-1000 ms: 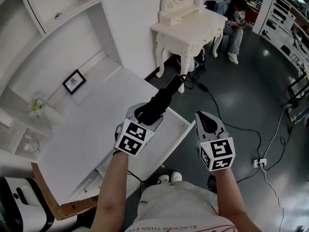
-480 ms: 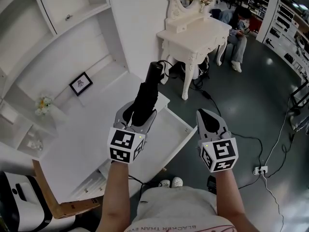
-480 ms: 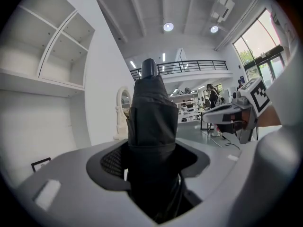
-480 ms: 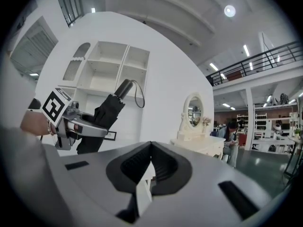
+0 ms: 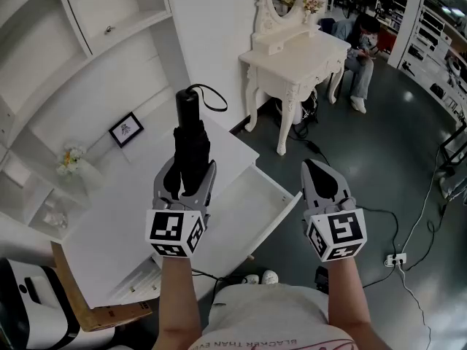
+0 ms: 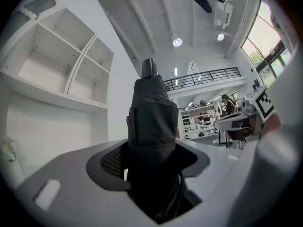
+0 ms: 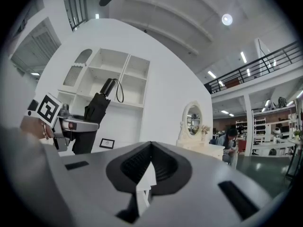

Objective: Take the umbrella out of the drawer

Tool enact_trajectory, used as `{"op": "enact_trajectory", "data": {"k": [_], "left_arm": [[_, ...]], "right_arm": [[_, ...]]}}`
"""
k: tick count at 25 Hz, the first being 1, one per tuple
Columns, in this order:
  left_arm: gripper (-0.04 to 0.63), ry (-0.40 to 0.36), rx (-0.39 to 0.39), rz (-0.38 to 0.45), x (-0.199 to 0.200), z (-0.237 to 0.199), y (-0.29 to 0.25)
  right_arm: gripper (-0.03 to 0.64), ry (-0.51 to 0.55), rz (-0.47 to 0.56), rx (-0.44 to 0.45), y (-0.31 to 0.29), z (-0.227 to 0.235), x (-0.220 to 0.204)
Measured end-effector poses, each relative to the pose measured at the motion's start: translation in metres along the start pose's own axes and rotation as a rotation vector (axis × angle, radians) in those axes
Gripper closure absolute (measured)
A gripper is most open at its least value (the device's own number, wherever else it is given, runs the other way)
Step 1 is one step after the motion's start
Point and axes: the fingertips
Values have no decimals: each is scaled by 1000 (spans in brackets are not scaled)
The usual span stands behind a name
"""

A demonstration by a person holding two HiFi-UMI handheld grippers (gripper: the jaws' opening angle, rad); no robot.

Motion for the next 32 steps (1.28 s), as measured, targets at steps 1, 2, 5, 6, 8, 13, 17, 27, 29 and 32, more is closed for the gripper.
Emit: {"op": "enact_trajectory", "data": {"k": [1, 2, 5, 6, 8, 13, 17, 27, 29, 32], "left_arm": [[319, -13, 15, 12, 4, -3, 3], [319, -24, 28, 23, 7, -5, 6], [319, -35, 65, 62, 19, -13, 14], [319, -35, 77, 76, 23, -16, 16], [319, -37, 102, 100, 30, -20, 20], [319, -54, 151, 146, 47, -28, 29], [319, -59, 172, 175, 57, -31, 33], [319, -84, 188, 208, 70, -32, 44], [319, -87, 189, 211, 72, -31, 46], [319, -105, 185, 209, 74, -29, 47]], "right_arm": [[612, 3, 7, -1, 1, 0, 2], [612, 5, 15, -2, 2, 0, 5], [612, 16, 35, 0, 2, -1, 13], [612, 21, 41, 2, 1, -2, 15], [612, 33, 52, 6, 0, -3, 20], [612, 55, 82, 5, -1, -5, 33], [612, 52, 105, -8, -3, -1, 42], [612, 79, 135, 16, -2, -4, 56], [612, 87, 137, 25, -1, -6, 58], [612, 93, 138, 35, -1, -9, 60]]}}
Point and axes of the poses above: the fingertips, and each gripper's own axes: y backward along the fingers, z to its right, x out of its top, and after that the axes turned 9 degrees about z, right-handed
